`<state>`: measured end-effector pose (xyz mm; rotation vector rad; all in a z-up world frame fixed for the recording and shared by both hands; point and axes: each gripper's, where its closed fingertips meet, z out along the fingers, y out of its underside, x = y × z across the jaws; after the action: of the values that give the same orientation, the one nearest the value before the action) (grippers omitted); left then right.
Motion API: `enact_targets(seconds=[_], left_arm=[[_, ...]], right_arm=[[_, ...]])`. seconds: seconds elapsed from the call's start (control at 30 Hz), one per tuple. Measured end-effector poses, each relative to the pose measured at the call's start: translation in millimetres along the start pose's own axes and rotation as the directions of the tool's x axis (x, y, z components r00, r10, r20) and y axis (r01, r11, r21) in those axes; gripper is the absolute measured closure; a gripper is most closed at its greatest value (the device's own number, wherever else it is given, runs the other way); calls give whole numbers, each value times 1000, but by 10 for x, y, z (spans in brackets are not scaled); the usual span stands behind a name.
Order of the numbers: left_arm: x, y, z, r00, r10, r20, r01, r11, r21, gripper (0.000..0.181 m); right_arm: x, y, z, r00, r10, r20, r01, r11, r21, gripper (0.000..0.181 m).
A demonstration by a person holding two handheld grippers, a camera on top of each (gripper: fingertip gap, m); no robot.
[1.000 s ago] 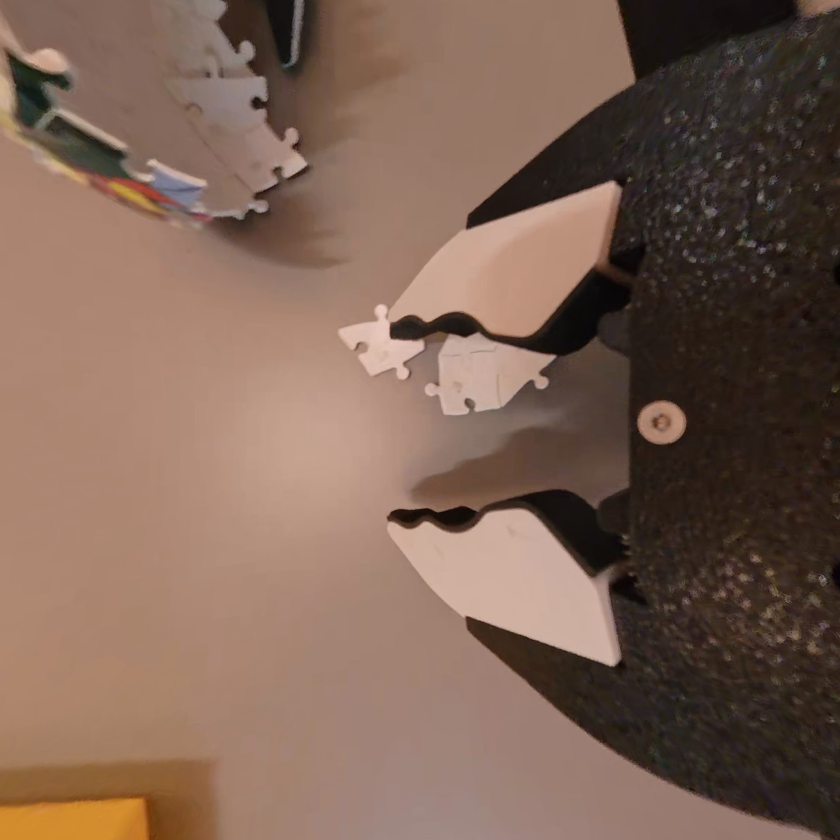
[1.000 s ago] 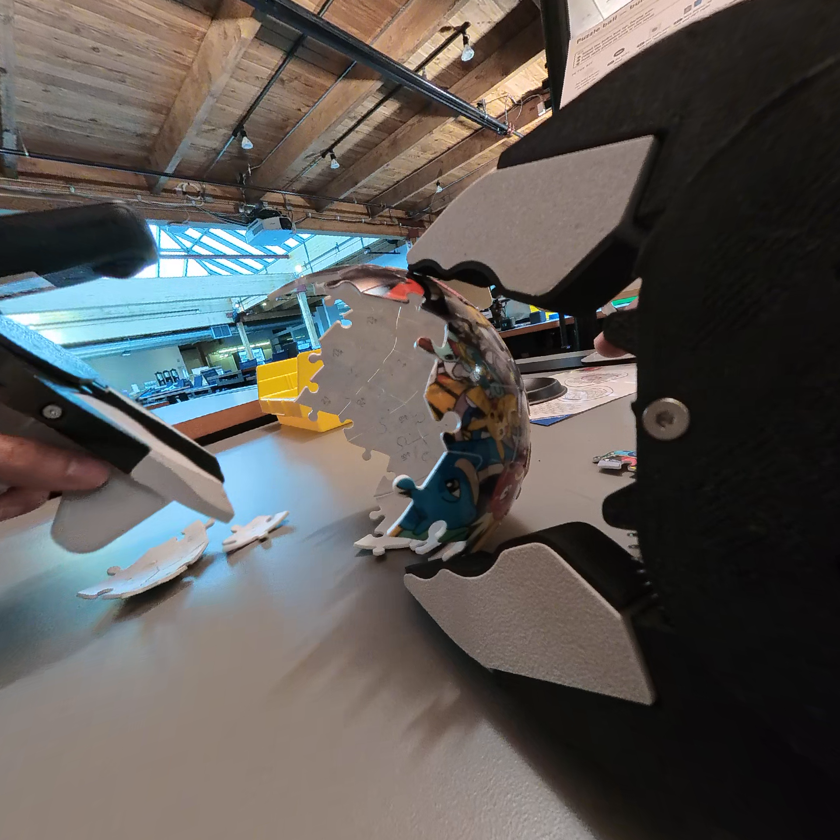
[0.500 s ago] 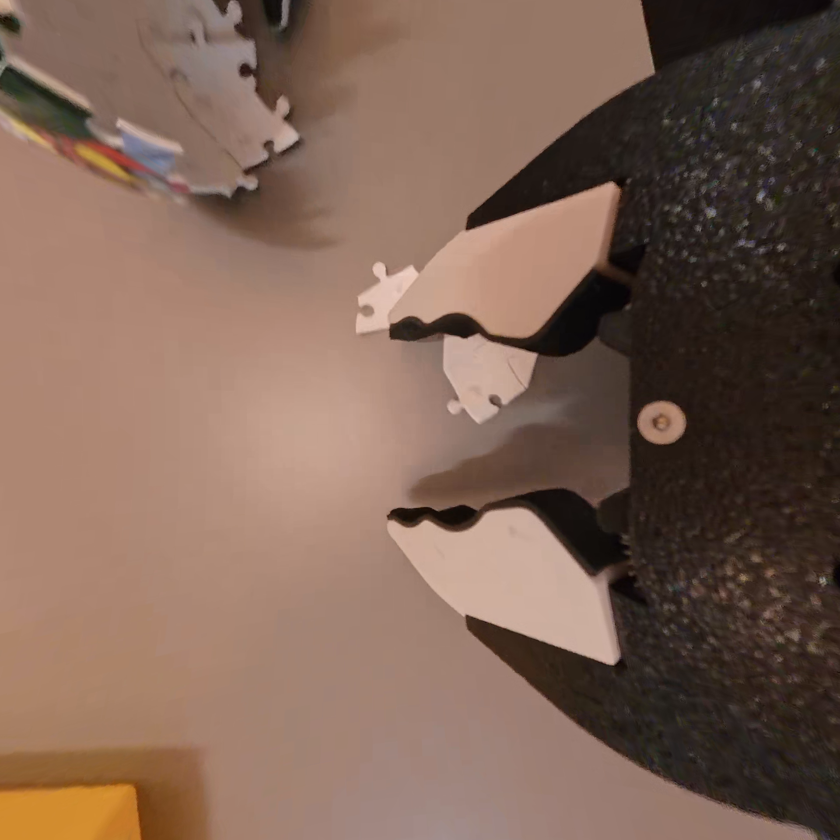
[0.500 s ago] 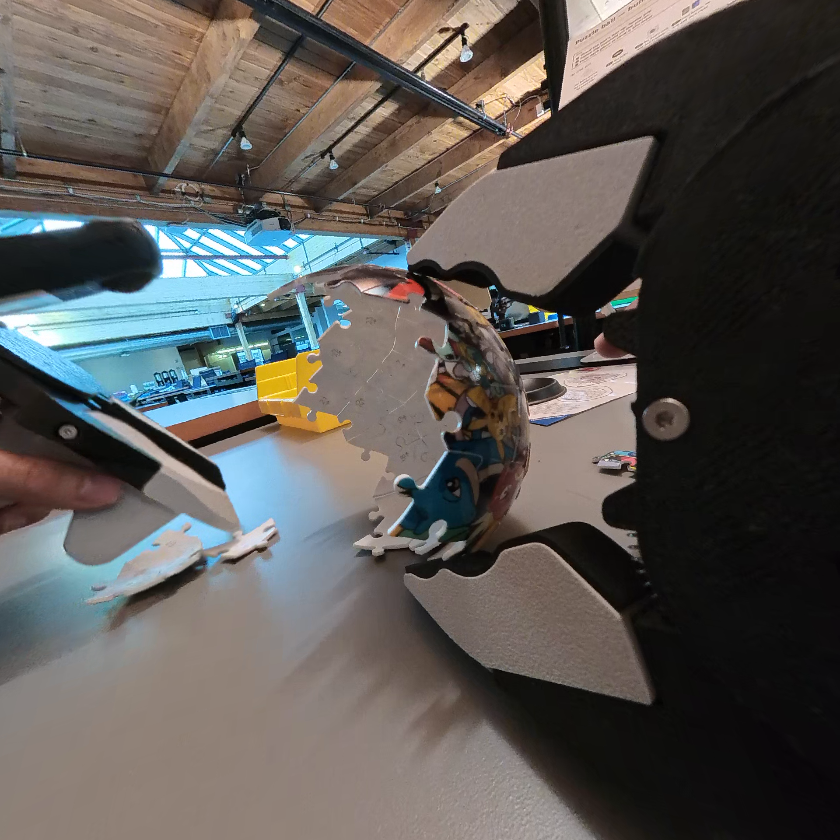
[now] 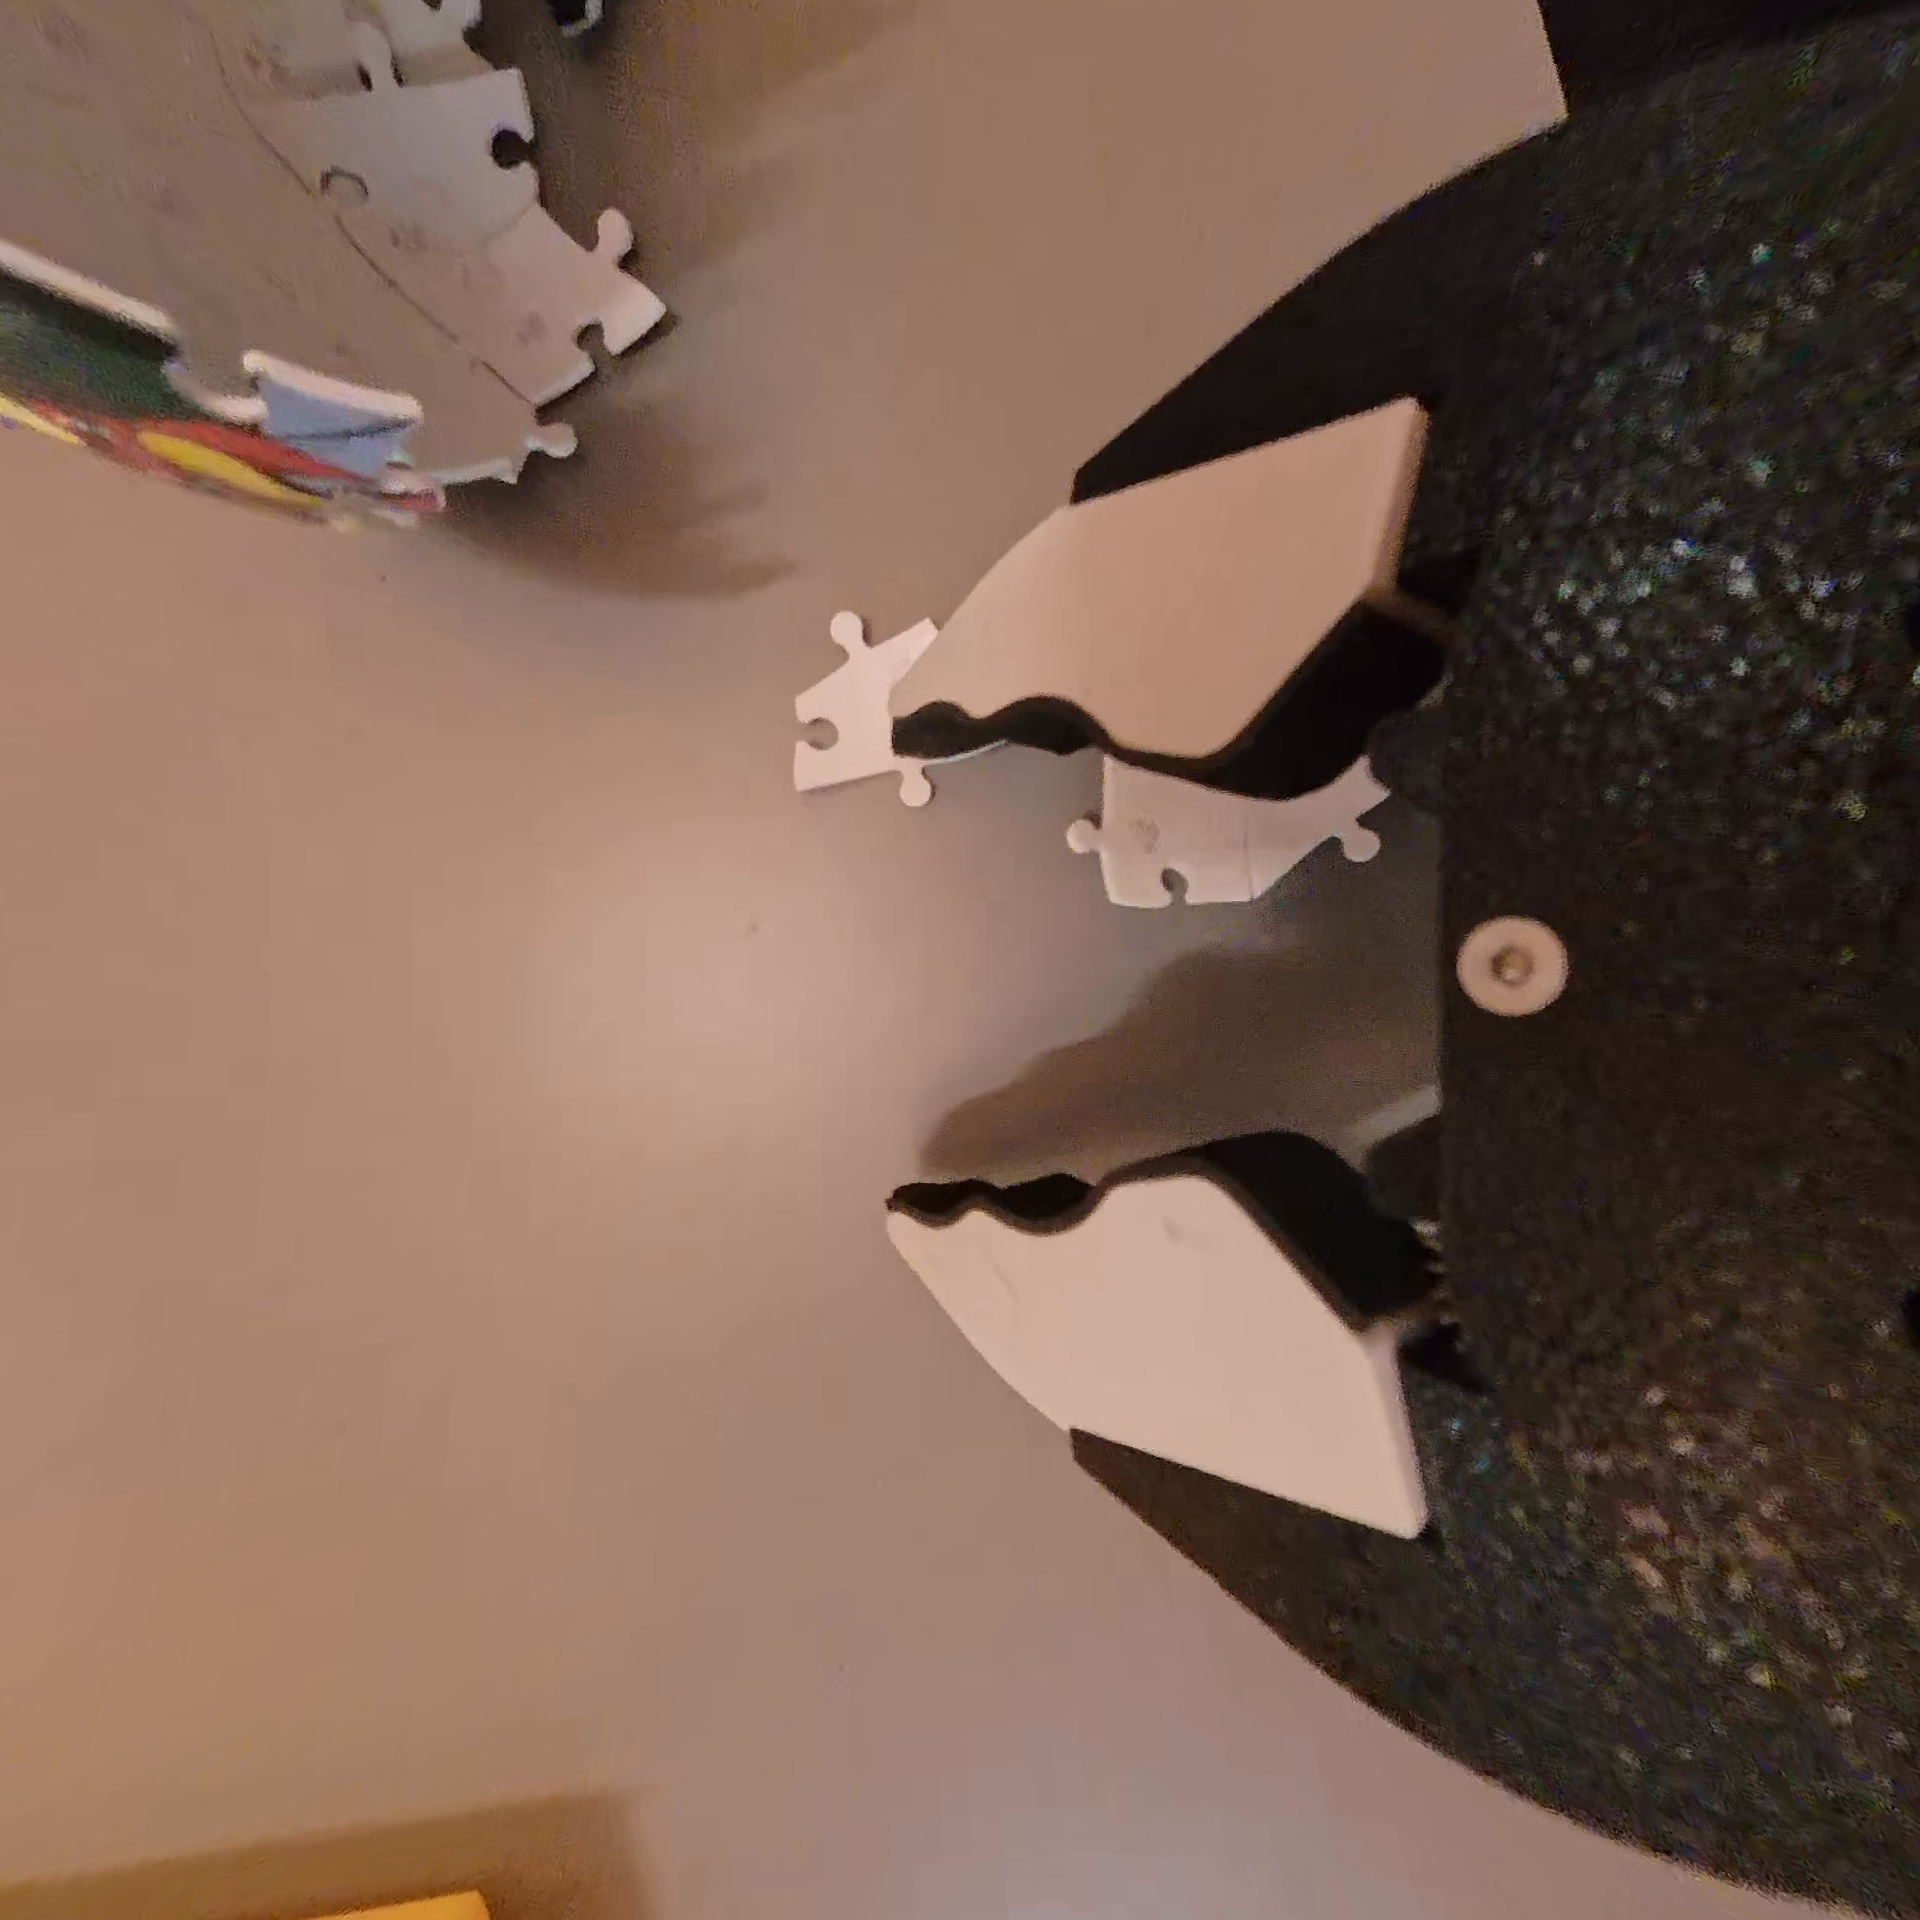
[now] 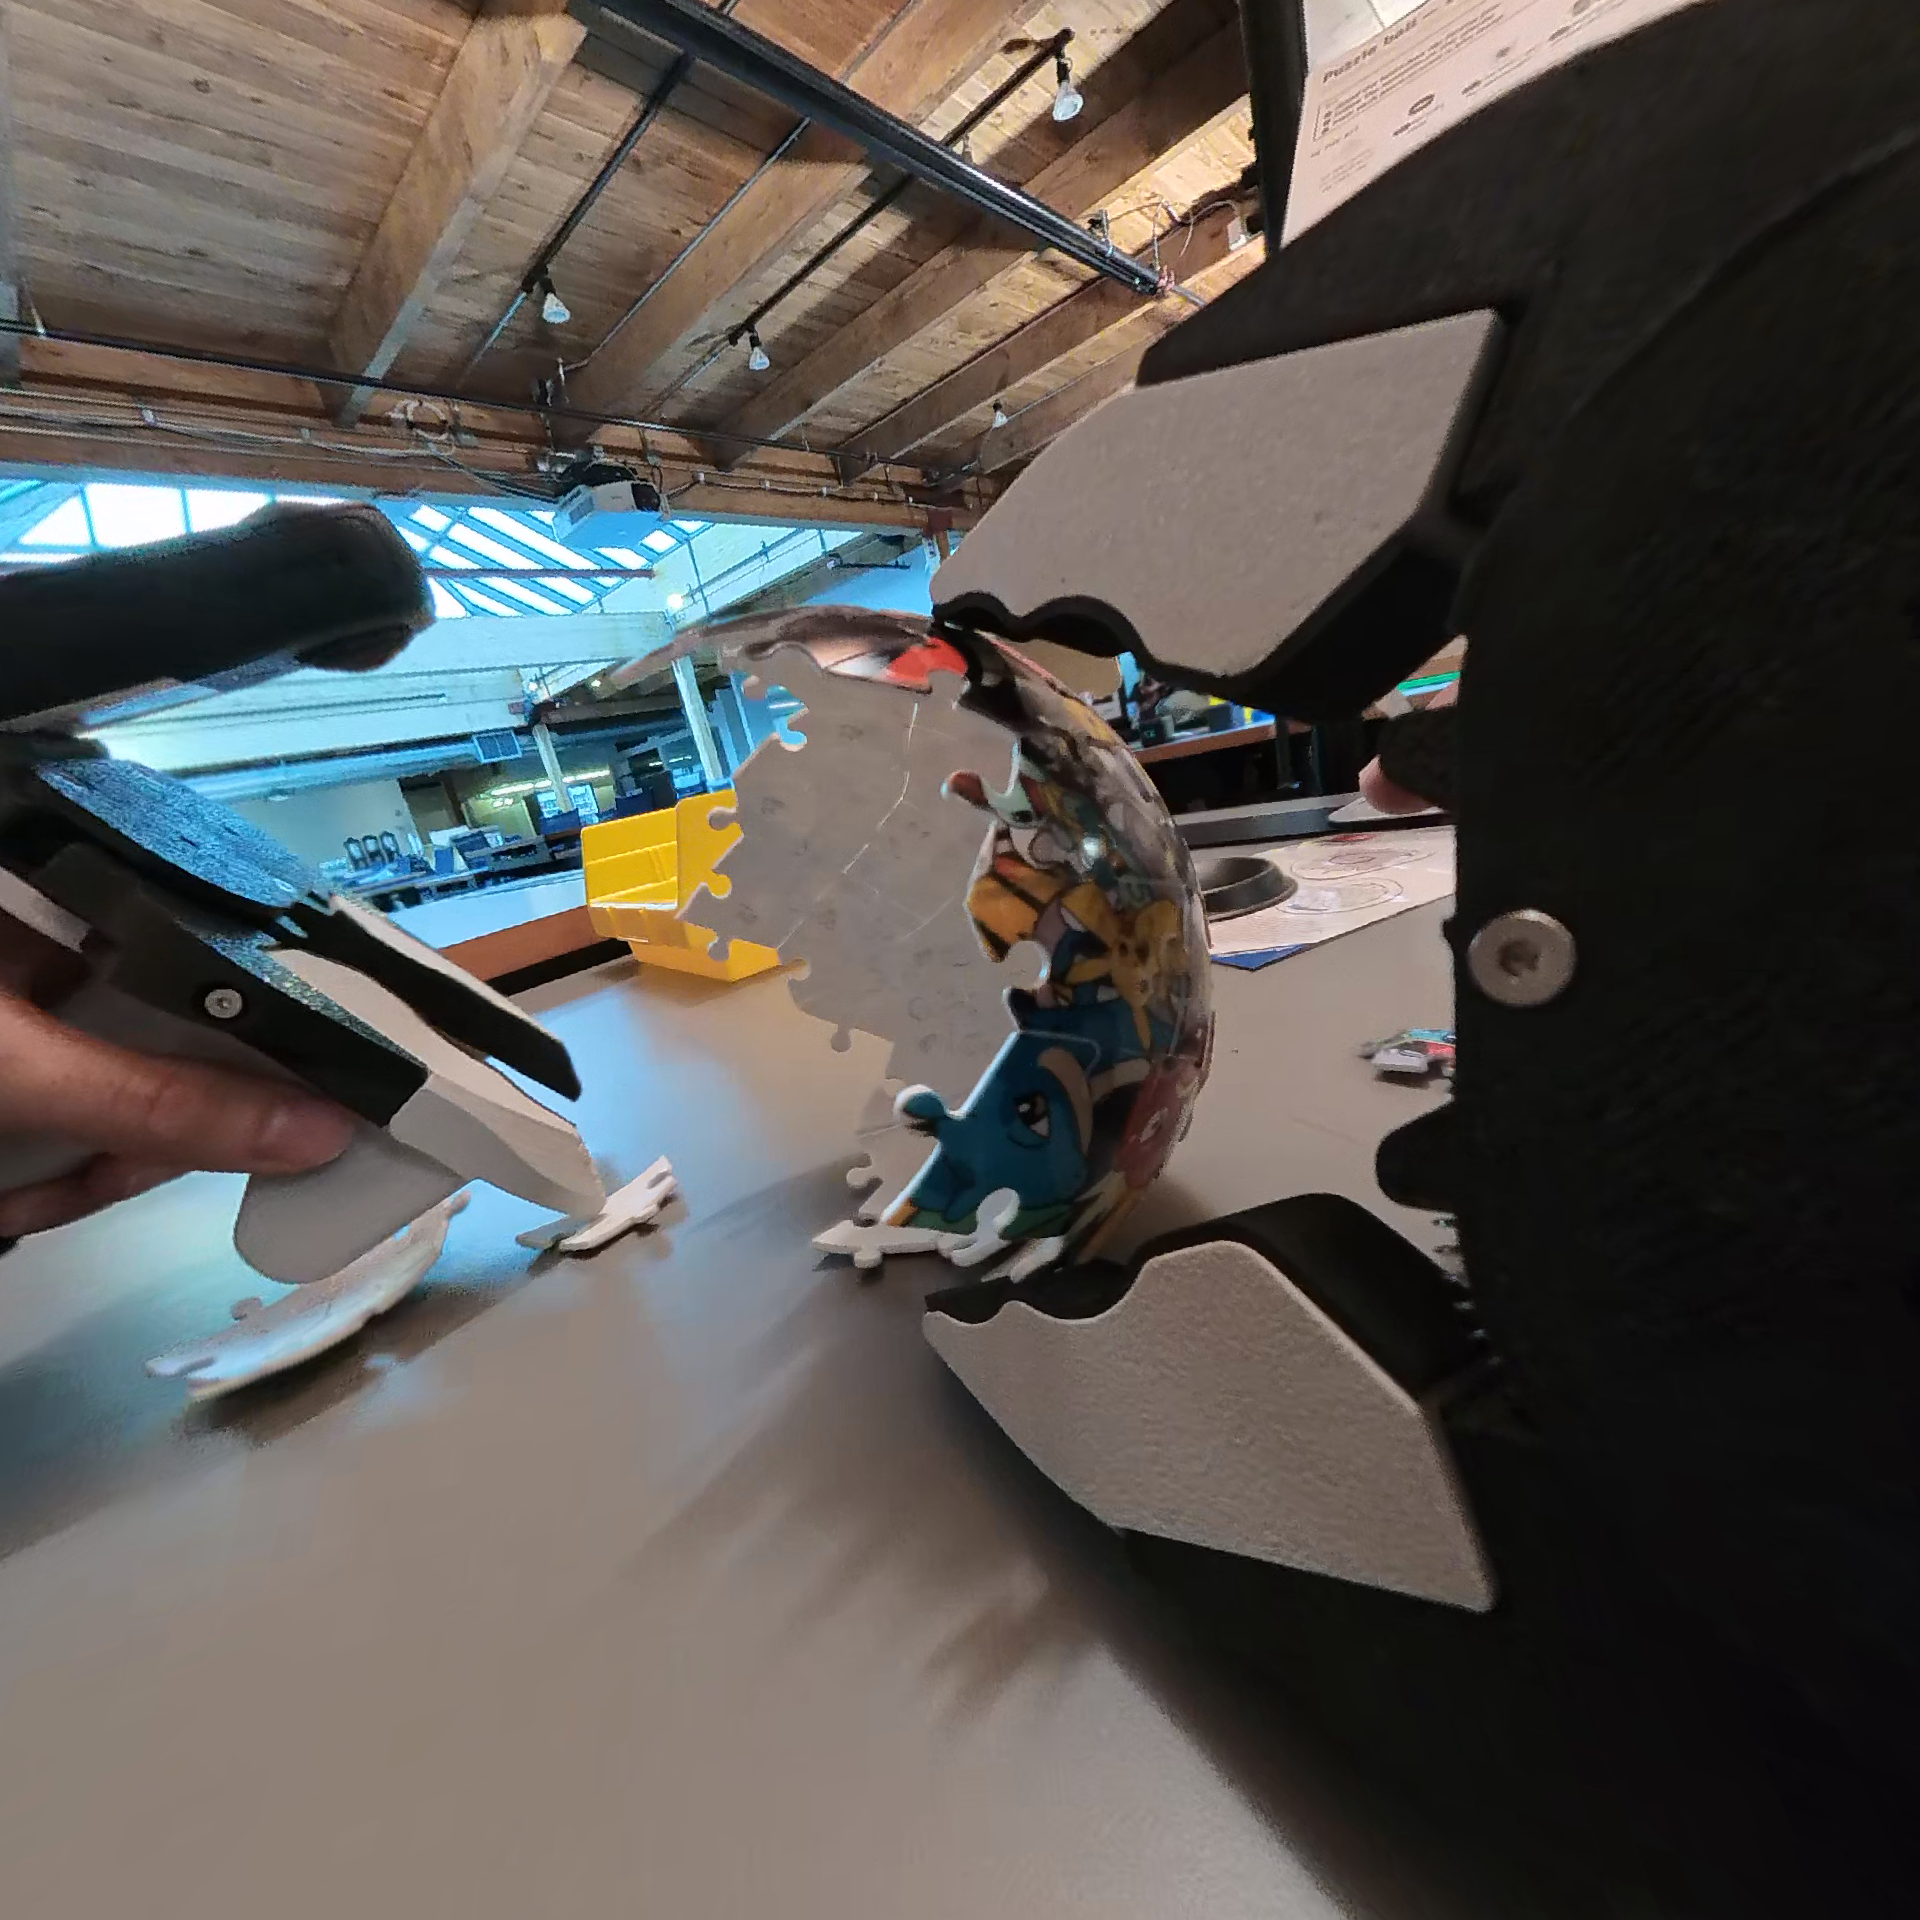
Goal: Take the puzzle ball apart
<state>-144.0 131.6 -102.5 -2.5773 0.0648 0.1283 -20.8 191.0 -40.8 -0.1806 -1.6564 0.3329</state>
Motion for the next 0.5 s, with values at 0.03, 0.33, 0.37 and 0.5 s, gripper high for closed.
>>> enact_targets(seconds=[0.03, 0.33, 0.37, 0.5], left_arm=[[9, -13, 11, 1000, 3, -13, -3, 1000, 8, 103], [153, -102, 67, 995, 57, -86, -53, 998, 42, 108], [165, -111, 73, 994, 62, -92, -58, 997, 45, 107], [224, -139, 89, 990, 80, -115, -75, 996, 48, 108]], right_arm=[[-2, -5, 14, 1000, -5, 11, 5, 1000, -2, 65], [42, 0, 152, 982, 30, 185, -16, 997, -76, 64], [42, 7, 163, 978, 23, 208, -5, 996, -88, 64], [60, 3, 224, 958, 29, 286, 3, 994, -110, 64]])
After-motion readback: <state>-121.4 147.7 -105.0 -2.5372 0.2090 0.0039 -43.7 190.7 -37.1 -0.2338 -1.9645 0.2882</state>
